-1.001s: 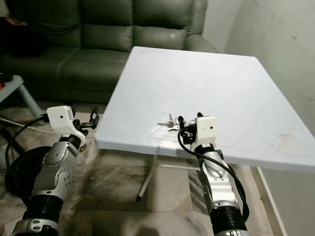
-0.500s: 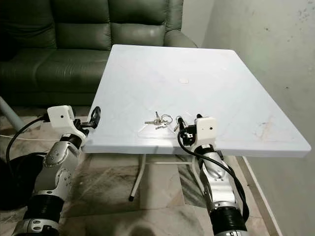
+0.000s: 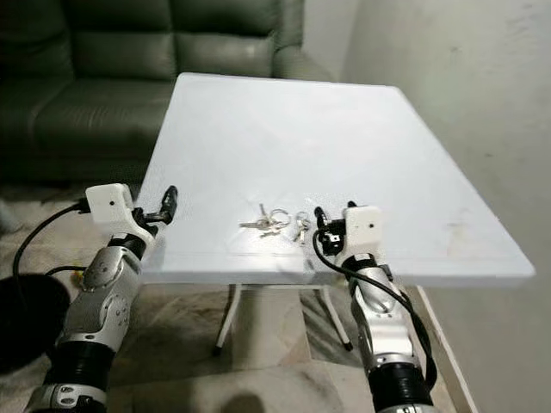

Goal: Hang keys on a hook

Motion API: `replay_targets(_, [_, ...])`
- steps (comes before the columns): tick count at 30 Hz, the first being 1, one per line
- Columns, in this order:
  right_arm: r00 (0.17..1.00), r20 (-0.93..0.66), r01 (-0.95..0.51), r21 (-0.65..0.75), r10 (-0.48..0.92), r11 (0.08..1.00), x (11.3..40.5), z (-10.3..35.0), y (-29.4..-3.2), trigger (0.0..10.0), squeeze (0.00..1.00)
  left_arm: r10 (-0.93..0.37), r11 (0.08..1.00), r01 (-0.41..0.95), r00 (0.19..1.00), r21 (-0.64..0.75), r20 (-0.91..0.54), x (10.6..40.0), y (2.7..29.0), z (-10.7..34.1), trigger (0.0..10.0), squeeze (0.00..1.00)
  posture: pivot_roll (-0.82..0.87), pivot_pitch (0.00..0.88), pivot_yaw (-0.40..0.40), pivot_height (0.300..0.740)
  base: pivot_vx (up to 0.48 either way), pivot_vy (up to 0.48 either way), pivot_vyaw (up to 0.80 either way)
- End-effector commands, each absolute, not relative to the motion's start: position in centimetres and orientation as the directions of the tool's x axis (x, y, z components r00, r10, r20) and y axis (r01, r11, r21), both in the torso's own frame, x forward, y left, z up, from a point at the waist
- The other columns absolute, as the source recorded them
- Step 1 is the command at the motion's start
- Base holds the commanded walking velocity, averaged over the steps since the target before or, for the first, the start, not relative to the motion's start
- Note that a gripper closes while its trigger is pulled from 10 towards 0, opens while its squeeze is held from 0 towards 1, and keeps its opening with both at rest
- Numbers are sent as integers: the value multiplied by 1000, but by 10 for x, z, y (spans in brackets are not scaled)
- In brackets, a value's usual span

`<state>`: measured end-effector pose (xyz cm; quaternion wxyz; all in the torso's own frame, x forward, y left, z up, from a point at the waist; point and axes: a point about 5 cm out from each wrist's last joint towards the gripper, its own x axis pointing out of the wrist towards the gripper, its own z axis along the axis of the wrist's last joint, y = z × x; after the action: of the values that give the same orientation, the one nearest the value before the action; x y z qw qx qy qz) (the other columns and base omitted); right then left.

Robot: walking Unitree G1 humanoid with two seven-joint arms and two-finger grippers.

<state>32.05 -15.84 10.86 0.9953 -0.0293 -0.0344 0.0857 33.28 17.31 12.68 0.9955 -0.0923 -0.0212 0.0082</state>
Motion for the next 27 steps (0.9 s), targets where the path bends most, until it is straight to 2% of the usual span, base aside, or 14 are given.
replay_targets(1, [982, 74, -166, -77, 171, 983, 321, 113, -162, 10000, 0, 12, 984, -2, 998, -178, 56, 333, 169, 131, 10000, 0, 46, 0, -74, 740, 0, 0, 0])
replay_targets(27, [980, 40, -189, -113, 194, 976, 320, 110, -165, 10000, 0, 20, 980, -7, 998, -200, 66, 329, 168, 129, 10000, 0, 45, 0, -84, 740, 0, 0, 0])
